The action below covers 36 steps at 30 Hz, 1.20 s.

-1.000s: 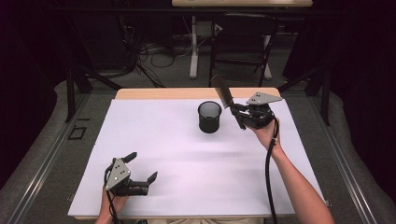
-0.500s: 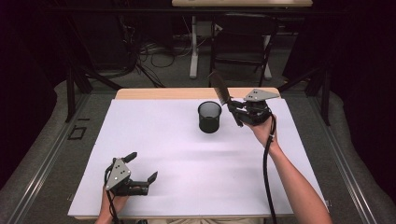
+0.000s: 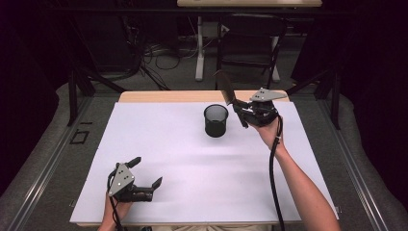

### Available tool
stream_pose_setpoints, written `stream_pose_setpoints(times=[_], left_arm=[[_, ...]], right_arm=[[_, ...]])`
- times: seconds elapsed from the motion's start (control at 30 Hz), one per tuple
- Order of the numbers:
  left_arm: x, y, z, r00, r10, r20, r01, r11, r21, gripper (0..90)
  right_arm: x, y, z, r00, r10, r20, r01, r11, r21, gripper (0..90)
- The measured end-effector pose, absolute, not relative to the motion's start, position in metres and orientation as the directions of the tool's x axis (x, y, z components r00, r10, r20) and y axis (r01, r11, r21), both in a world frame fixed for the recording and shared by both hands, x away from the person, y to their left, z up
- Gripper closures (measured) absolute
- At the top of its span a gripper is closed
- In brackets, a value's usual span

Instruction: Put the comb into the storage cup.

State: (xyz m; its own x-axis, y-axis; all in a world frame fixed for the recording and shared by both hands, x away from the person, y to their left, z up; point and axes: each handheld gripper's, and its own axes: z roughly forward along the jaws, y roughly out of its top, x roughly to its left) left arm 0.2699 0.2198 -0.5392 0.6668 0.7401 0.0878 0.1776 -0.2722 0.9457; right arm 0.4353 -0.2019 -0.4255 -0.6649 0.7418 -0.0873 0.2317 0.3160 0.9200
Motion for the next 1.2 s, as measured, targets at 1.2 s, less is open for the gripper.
stream_pose_setpoints(times=[1.2], left_arm=[[0.27, 0.22, -0.539, 0.666, 0.74, 0.089, 0.178, -0.274, 0.945, 0.0]], right_arm=[[0.446, -0.189, -0.416, -0.661, 0.747, -0.079, 0.199, 0.275, 0.941, 72.8]])
